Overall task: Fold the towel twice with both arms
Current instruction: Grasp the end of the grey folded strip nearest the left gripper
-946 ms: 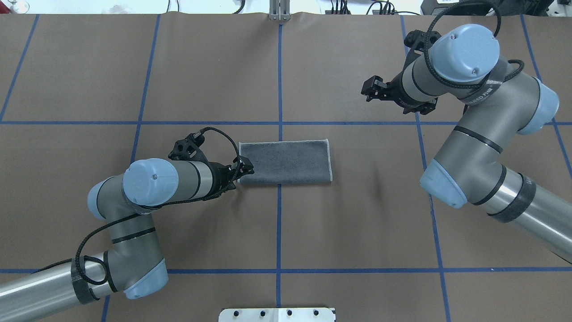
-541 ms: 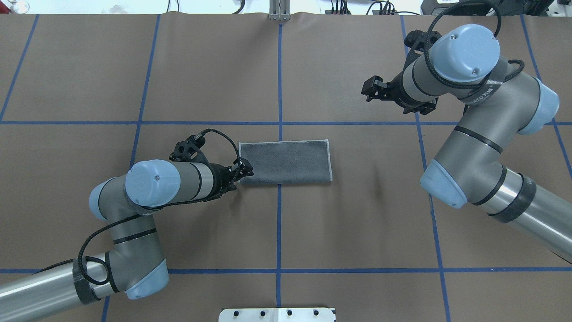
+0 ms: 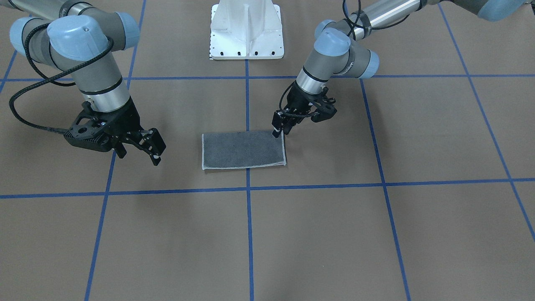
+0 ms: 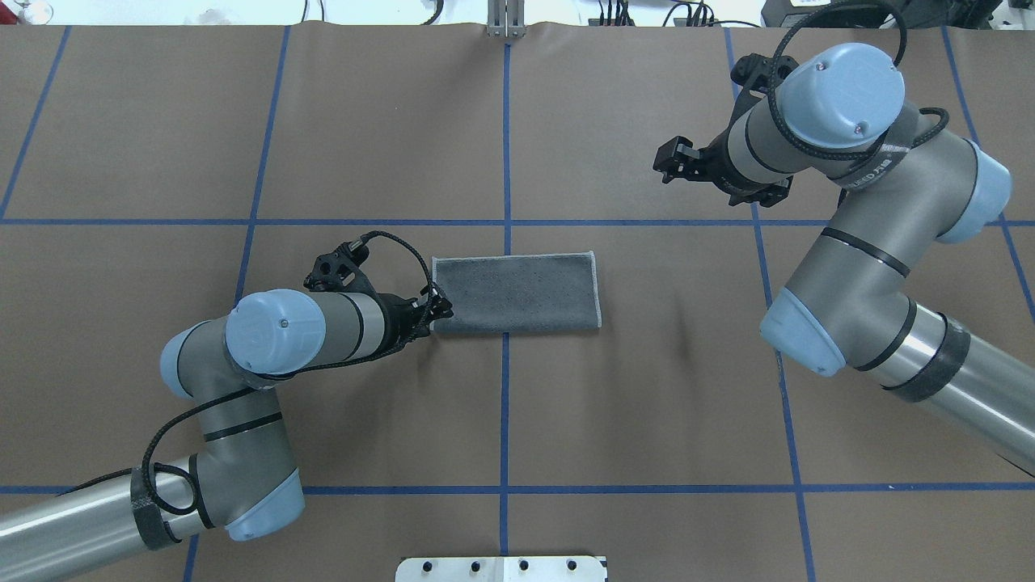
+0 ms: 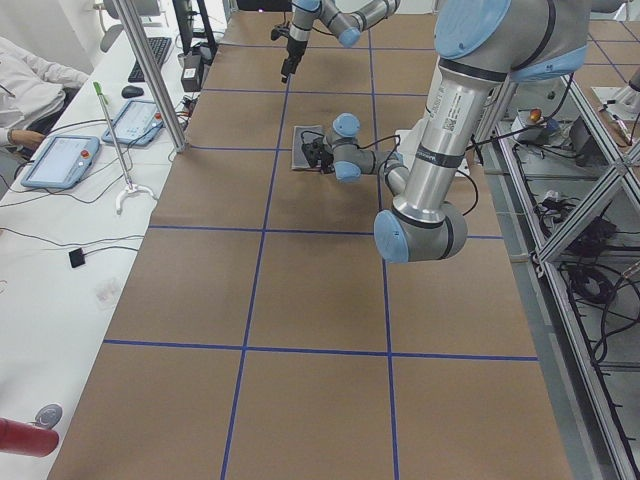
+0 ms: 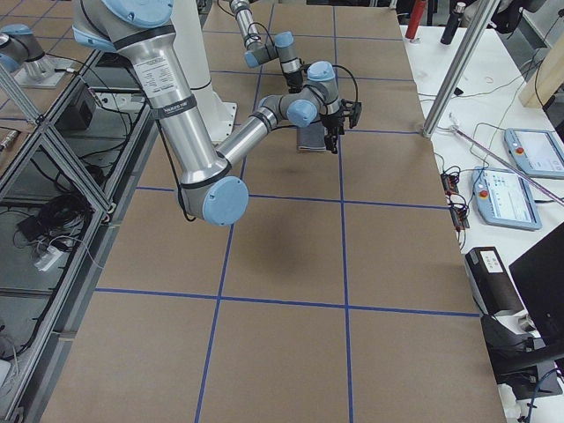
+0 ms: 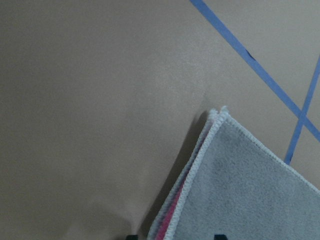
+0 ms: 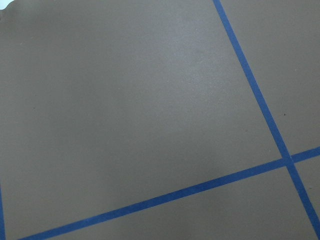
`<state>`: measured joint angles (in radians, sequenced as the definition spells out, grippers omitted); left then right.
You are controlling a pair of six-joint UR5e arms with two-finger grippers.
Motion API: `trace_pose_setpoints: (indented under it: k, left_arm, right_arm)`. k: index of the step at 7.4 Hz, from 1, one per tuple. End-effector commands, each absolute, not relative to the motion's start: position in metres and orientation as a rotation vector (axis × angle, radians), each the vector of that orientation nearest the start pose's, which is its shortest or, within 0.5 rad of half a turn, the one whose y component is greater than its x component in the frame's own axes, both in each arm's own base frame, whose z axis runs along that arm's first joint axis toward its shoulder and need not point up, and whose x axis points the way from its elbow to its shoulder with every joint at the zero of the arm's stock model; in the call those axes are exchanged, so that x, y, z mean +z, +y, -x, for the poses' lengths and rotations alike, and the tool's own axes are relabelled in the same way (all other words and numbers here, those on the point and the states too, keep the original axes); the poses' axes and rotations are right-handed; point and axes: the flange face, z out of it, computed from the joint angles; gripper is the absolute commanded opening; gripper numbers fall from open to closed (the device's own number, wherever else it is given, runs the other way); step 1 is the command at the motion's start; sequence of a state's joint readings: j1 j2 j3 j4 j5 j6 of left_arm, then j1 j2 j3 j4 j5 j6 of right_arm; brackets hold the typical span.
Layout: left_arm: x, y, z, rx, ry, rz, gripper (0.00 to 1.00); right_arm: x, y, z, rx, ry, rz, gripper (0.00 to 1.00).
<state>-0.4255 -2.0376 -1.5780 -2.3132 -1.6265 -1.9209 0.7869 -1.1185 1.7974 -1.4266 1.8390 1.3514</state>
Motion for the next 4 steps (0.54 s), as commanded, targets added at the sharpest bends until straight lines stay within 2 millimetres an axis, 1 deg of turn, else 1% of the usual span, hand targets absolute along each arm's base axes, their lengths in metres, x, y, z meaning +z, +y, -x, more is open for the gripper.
trace_pose_setpoints:
  k: [1,2,3,4]
  left_arm:
    - [0.3044,-0.3913,-0.5554,-0.634,1.241,0.001,0.52]
    - [0.3024,-0.3921,-0.5553,-0.634,1.245,0.002,0.52]
    - [0.3023,-0.3920,-0.5553,-0.633,1.245,0.003,0.49]
    - [0.3035,-0.3911,-0.5550,-0.634,1.245,0.001,0.39]
  right_arm:
    - [0.2910,-0.5213,0.3687,0.422,-0.844,-0.174,1.00]
    - [0.2911,-0.5214,0.3687,0.423,-0.844,-0.175,1.00]
    - [0.2911,-0.5214,0.3687,0.423,-0.844,-0.175,1.00]
    - [0.2904,-0.5211,0.3684,0.424,-0.845,-0.175,1.00]
